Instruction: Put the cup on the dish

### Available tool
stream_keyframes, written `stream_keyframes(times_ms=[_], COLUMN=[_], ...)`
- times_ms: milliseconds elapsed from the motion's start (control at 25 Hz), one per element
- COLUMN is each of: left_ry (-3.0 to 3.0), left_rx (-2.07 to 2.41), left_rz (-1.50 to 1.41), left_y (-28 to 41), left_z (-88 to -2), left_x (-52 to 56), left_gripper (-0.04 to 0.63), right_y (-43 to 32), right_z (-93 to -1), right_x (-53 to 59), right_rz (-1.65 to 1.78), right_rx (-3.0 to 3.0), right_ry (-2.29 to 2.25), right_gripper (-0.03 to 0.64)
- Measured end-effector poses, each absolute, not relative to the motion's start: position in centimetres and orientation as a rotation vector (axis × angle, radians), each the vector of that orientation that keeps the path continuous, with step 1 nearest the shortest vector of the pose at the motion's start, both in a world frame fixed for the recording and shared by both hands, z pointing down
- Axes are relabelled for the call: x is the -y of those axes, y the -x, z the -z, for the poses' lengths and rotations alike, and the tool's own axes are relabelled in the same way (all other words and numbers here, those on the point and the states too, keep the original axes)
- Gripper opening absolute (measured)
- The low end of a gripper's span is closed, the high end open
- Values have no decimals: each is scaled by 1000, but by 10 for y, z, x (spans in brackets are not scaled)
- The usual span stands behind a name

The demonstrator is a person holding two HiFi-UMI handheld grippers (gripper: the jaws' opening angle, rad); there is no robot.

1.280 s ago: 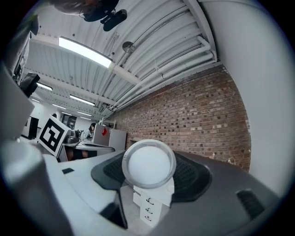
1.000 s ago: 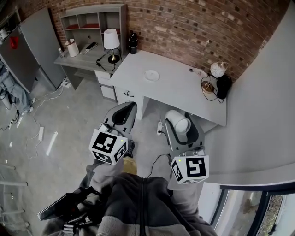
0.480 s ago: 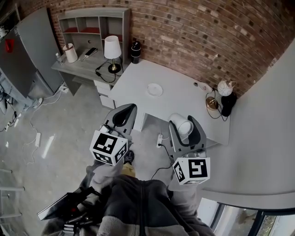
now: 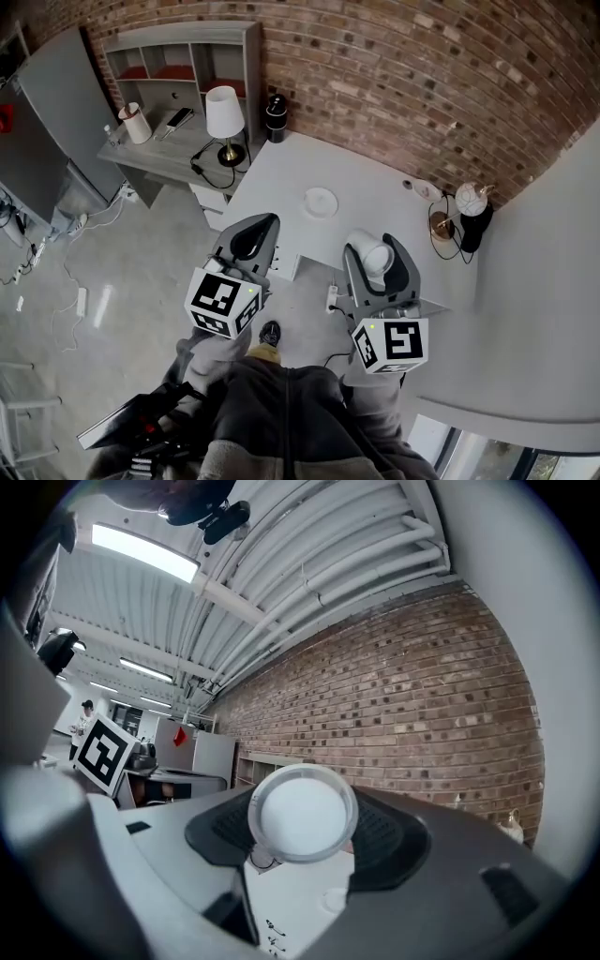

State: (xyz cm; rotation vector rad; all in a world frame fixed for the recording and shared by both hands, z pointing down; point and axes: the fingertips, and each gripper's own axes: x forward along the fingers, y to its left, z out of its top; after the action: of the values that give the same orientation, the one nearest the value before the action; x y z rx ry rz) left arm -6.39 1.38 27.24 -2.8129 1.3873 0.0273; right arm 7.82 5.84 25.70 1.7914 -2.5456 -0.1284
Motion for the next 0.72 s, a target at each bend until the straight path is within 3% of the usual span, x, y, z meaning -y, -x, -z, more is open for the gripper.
stream_keyframes(times_ms=[720], left_ry=[2978], left_rx=[-1374], left_rz=[-49], left_y=[83], left_z=[-304], left_x=[105], left_gripper=[2], right_y=[-57], right_z=[-272], right_x=[51], right_rz=[59], right_rx=[2408], right_ry=[-1788], right_gripper=[268])
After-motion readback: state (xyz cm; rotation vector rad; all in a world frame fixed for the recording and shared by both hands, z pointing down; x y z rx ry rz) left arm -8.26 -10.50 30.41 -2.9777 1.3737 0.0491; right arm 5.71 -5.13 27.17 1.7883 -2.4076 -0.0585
